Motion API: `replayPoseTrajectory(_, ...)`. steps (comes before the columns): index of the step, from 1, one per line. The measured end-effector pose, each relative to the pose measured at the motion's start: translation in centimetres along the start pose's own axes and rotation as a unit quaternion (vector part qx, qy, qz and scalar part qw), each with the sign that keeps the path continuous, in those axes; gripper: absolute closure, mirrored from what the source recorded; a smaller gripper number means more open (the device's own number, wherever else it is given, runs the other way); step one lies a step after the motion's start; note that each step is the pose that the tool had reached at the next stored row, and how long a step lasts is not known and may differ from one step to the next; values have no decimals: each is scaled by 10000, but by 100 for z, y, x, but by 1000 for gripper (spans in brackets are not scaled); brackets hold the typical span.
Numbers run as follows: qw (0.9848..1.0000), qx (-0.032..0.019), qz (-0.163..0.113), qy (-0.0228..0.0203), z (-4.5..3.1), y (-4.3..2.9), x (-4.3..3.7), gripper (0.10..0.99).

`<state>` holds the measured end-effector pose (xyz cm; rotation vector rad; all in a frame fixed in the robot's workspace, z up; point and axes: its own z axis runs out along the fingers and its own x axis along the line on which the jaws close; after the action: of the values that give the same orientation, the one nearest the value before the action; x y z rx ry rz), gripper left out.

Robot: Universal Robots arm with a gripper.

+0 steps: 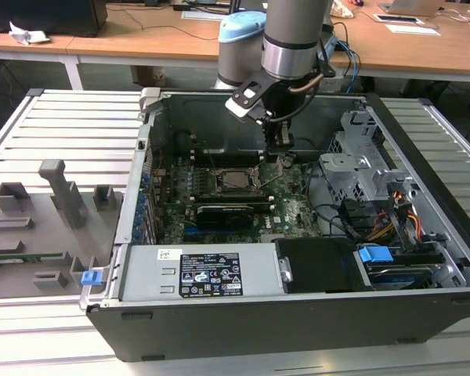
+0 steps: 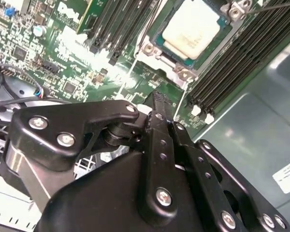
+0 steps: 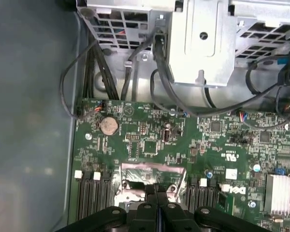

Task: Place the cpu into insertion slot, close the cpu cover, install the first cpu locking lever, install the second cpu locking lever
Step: 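Close the cpu cover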

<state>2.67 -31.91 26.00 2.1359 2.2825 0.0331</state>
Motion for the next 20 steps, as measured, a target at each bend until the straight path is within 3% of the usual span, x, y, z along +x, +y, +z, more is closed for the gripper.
replayPoseTrajectory(5, 10000, 0, -1, -1, 12, 173, -4, 980)
replayPoseTrajectory(20, 10000, 1, -1, -18, 52, 347, 16, 980)
